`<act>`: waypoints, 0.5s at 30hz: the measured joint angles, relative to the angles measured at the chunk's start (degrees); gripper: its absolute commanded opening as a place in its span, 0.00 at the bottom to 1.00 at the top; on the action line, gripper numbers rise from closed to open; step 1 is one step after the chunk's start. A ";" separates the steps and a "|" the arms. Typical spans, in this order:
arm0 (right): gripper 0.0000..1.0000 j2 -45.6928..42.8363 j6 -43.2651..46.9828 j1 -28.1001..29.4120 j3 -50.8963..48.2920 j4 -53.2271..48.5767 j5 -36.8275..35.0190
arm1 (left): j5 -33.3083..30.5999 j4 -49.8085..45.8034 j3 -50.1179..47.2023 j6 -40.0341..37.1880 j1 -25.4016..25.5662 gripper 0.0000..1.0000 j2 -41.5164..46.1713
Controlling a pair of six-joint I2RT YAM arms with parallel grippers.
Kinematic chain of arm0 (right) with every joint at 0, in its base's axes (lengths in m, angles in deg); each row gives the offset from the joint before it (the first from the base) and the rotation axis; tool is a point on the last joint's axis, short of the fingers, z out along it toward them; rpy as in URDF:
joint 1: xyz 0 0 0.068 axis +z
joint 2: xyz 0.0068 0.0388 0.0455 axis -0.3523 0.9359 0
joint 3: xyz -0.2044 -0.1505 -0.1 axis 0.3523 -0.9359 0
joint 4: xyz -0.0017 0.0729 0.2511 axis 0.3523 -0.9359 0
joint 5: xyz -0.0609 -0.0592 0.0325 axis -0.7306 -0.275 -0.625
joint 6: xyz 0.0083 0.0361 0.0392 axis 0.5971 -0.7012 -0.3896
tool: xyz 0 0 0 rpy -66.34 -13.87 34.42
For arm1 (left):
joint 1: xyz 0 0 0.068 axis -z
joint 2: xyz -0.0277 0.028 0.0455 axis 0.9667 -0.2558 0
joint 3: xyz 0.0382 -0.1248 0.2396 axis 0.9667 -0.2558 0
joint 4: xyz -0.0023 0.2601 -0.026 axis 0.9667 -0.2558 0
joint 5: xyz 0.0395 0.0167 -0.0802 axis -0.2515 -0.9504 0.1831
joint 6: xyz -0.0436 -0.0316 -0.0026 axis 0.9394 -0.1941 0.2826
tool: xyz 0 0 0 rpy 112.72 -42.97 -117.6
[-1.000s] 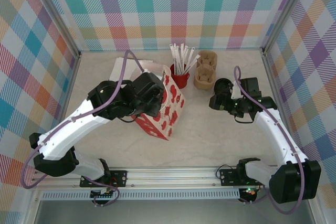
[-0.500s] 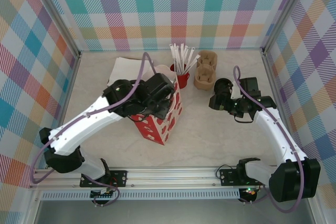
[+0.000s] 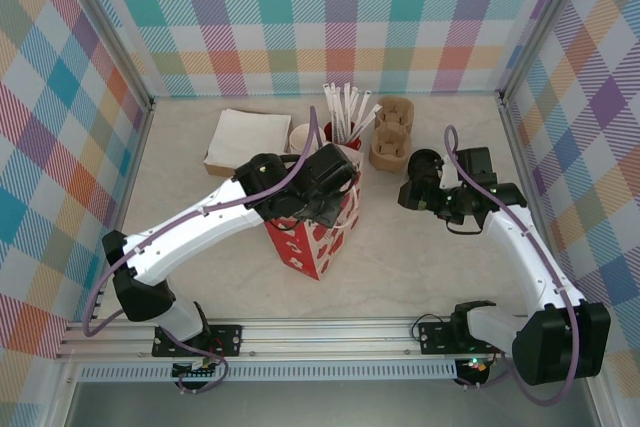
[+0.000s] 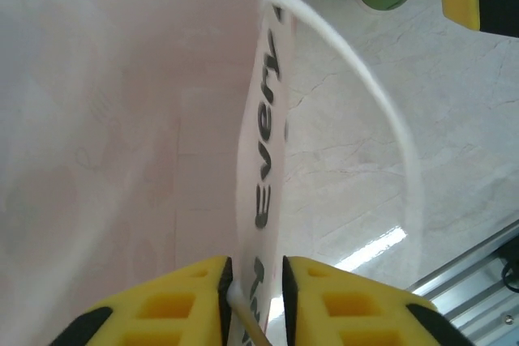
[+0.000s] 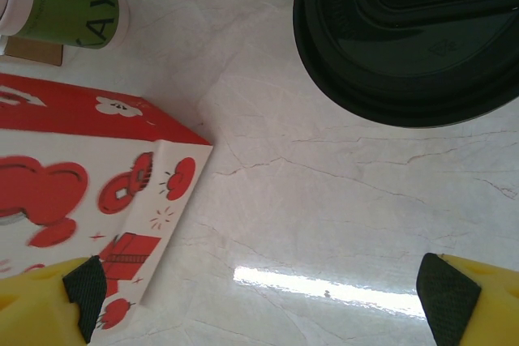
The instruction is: Pack the takeout coffee
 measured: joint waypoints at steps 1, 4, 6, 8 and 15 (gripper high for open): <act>1.00 0.00 0.00 0.00 0.00 0.00 0.00 | -0.02 0.02 0.00 0.00 0.00 0.28 -0.07; 1.00 0.00 0.15 0.00 0.02 -0.13 -0.04 | -0.52 -0.15 0.02 0.02 0.00 0.33 -0.24; 1.00 0.00 0.22 0.00 0.13 -0.42 -0.26 | -1.11 -0.37 0.46 -0.04 0.00 0.39 -0.24; 1.00 0.00 0.37 0.00 0.17 -0.52 -0.46 | -1.62 -0.31 1.31 -0.15 0.00 0.44 -0.22; 1.00 0.00 0.42 0.00 0.20 -0.87 -0.85 | -3.52 0.44 3.87 -0.42 0.00 0.63 1.36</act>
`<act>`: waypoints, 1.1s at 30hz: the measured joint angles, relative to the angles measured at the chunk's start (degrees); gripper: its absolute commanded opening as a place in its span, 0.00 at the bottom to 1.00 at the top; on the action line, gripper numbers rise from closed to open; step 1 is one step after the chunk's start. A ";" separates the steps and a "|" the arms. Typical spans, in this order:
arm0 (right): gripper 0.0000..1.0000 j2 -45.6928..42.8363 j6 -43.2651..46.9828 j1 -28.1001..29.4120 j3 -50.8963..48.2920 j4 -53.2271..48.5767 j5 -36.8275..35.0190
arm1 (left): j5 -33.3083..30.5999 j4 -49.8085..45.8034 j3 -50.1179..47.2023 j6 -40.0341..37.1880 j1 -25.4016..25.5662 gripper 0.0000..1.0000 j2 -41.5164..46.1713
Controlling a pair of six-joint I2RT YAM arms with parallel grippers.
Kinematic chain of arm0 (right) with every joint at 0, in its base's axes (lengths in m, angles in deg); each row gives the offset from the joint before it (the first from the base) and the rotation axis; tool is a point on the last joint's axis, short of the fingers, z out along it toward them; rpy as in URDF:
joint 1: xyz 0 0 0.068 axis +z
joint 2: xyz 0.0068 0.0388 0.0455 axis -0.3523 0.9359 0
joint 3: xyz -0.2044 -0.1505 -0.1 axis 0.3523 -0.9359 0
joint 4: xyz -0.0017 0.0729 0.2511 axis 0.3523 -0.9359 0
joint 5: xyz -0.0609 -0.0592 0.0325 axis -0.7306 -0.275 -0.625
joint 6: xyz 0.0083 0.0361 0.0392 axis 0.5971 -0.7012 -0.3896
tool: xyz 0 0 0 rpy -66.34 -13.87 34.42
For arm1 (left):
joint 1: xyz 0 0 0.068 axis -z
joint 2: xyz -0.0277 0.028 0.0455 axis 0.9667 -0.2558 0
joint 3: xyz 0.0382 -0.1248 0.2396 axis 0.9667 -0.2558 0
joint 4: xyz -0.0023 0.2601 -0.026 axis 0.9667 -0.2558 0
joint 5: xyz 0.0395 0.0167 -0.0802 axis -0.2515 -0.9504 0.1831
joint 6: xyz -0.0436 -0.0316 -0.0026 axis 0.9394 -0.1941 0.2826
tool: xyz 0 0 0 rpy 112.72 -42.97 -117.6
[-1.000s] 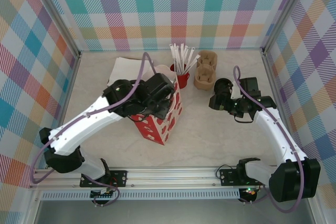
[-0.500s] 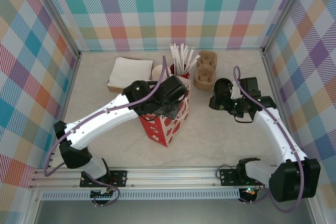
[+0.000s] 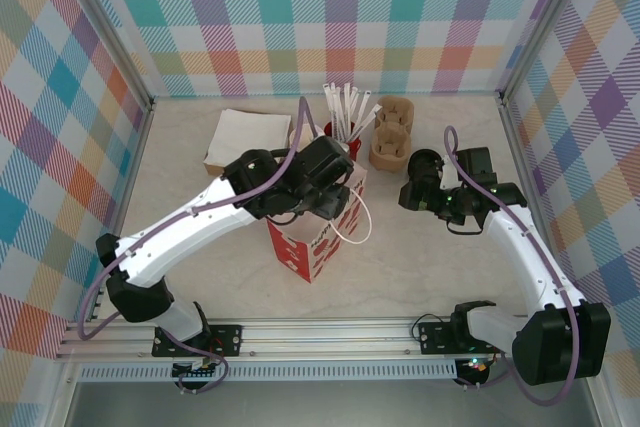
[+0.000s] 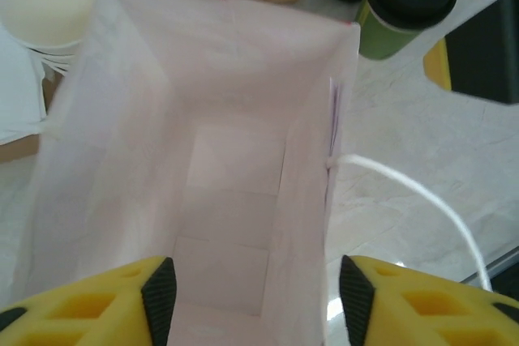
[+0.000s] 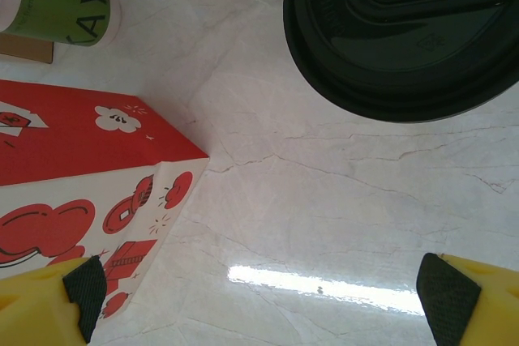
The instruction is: Pack the takeout coffee
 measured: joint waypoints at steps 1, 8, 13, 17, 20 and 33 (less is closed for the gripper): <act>1.00 0.00 0.00 0.00 0.00 -0.02 0.00 | -0.26 0.20 0.07 -0.04 -0.07 0.65 0.52; 1.00 0.00 0.07 0.00 1.14 -1.03 0.02 | 1.49 2.10 -0.31 0.20 -6.67 0.72 5.66; 1.00 -0.02 0.50 0.00 1.90 -1.57 0.02 | 5.18 3.02 -4.72 0.20 -17.20 0.74 9.92; 1.00 -0.02 0.85 0.00 2.54 -2.19 0.00 | 9.35 4.07 -9.75 -1.05 -24.46 0.77 12.52; 1.00 -0.02 0.87 0.00 3.26 -2.38 0.02 | 12.44 4.42 -12.39 -2.03 -27.67 0.78 13.25; 1.00 7.28 6.80 0.00 14.58 -6.23 -2.27 | 22.45 8.79 -20.39 -3.98 -29.11 0.69 13.42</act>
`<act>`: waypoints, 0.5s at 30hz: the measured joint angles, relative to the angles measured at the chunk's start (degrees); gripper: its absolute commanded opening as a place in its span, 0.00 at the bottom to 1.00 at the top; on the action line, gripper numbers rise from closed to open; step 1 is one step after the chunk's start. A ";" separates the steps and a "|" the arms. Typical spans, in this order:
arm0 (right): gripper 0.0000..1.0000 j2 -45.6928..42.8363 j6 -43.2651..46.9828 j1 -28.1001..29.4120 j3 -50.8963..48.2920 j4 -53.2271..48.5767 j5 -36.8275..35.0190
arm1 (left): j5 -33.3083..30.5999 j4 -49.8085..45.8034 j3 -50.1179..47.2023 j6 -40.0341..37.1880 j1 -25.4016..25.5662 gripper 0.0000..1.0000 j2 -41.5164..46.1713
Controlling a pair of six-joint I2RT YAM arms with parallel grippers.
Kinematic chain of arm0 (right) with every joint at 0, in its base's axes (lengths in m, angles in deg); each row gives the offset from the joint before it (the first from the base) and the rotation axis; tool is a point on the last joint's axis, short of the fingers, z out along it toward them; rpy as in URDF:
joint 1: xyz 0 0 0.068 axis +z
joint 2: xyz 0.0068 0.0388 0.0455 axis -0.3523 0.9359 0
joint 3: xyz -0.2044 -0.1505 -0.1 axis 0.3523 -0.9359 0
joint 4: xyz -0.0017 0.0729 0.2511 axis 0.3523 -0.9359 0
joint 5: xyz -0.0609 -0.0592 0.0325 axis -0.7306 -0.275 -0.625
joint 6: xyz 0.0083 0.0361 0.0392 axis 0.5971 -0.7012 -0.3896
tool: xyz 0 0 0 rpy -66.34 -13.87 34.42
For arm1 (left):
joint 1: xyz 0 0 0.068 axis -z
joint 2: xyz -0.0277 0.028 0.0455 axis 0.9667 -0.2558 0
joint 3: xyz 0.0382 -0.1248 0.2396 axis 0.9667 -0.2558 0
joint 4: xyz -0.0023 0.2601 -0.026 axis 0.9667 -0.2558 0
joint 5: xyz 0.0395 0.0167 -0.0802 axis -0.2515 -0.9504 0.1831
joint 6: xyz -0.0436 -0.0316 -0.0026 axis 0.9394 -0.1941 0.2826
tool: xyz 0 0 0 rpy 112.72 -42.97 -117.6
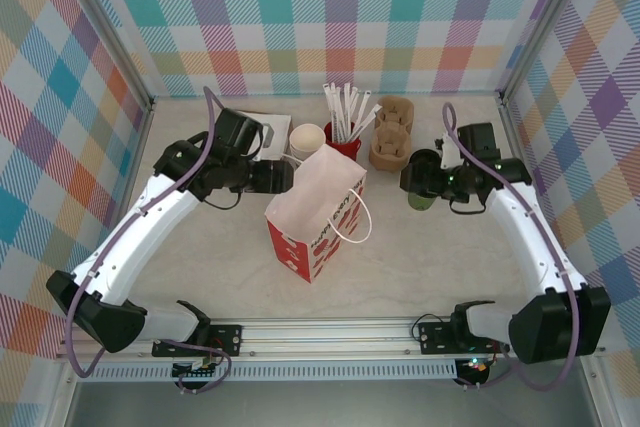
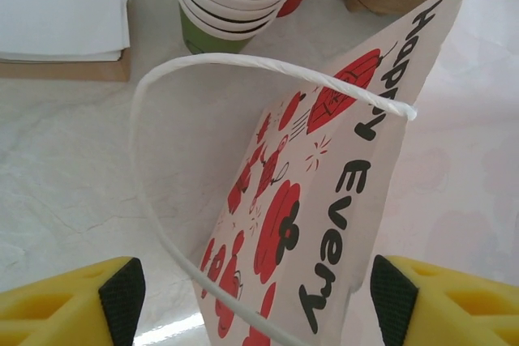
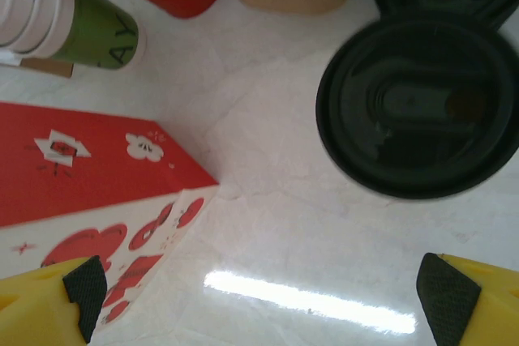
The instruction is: Pack the takeout coffee
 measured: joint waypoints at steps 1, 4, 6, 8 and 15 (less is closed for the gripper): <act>1.00 0.90 0.61 0.00 1.44 -0.20 -0.57 | 0.42 0.17 -0.37 -0.02 0.00 0.67 0.02; 0.97 4.55 2.49 0.00 6.27 -0.79 -2.08 | 1.44 1.07 -1.57 -0.20 0.00 0.61 0.00; 0.94 7.91 3.52 0.00 9.73 -0.94 -2.47 | 1.86 1.22 -1.95 -0.15 0.00 0.56 0.00; 0.92 11.72 4.15 0.00 13.31 -1.25 -2.43 | 1.92 1.29 -2.16 -0.15 0.00 0.54 0.00; 0.92 25.77 11.61 0.00 25.79 -1.05 -3.30 | 2.25 1.42 -2.23 -0.15 0.00 0.51 0.02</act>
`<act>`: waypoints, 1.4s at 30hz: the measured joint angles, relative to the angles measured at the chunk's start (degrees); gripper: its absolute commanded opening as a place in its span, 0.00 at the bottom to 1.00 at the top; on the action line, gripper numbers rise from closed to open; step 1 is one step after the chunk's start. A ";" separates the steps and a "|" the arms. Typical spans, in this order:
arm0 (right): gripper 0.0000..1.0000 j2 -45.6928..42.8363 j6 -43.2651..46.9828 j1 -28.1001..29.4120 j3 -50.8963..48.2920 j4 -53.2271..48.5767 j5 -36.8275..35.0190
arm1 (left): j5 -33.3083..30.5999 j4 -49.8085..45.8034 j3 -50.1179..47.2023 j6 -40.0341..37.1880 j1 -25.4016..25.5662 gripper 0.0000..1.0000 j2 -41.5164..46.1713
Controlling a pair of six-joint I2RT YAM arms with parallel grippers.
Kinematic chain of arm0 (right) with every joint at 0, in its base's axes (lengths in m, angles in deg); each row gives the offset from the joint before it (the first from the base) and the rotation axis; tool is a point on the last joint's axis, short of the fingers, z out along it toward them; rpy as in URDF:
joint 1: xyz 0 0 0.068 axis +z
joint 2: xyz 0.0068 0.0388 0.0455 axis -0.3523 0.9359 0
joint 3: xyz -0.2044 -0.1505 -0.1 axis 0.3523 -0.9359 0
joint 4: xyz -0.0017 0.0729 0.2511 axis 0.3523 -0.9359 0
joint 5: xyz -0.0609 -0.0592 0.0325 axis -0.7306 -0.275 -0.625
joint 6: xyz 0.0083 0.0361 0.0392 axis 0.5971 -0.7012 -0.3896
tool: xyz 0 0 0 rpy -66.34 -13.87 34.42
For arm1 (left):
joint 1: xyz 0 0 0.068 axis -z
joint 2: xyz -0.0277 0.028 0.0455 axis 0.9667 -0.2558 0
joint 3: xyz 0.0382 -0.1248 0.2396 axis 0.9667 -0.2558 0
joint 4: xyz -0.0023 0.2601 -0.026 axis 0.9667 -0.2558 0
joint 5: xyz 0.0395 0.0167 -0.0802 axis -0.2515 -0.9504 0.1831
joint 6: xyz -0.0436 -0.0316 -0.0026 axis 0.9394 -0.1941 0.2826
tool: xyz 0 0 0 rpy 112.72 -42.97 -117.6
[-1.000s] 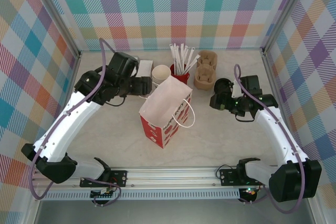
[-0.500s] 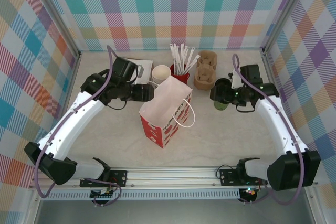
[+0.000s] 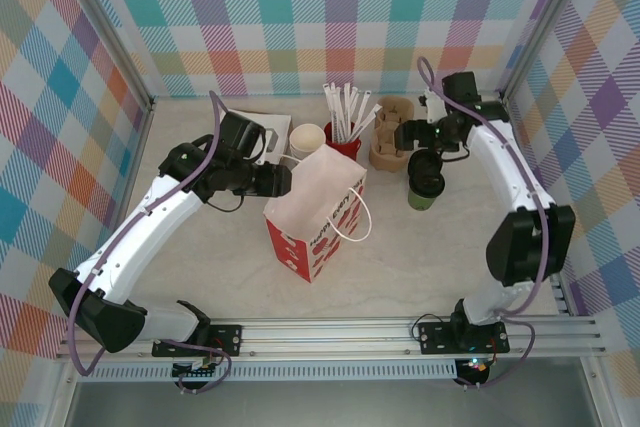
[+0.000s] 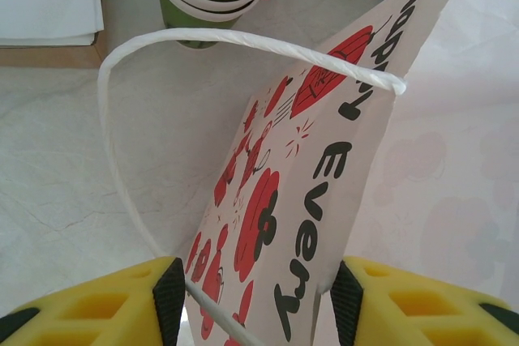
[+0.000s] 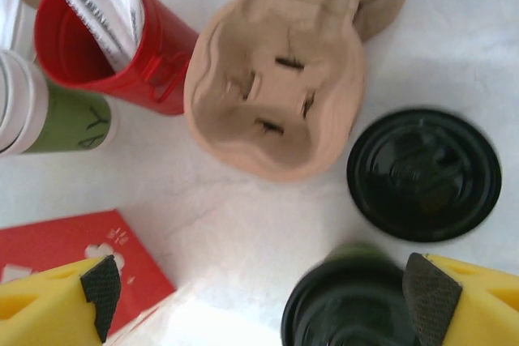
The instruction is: Pack the takeout coffee
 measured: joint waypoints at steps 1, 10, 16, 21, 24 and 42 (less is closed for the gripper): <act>0.92 1.77 2.01 0.00 1.73 -0.04 -0.04 | 0.02 0.07 0.00 0.00 0.00 0.51 0.00; 0.93 17.07 25.05 -0.02 16.63 -0.90 1.14 | 0.07 0.17 0.00 0.04 0.00 0.51 0.00; 0.92 22.14 37.07 -0.02 22.97 -2.34 3.06 | 0.02 0.15 0.00 0.24 0.00 0.50 0.02; 0.91 27.21 43.15 0.00 29.29 -4.59 3.63 | -0.13 0.09 0.00 0.26 0.00 0.50 0.48; 0.90 31.36 44.94 0.00 34.32 -6.12 3.10 | -0.22 0.09 0.00 0.35 0.00 0.50 0.76; 0.81 39.98 48.54 1.66 41.94 -10.93 0.79 | -1.07 -0.35 0.00 1.57 0.00 0.50 0.81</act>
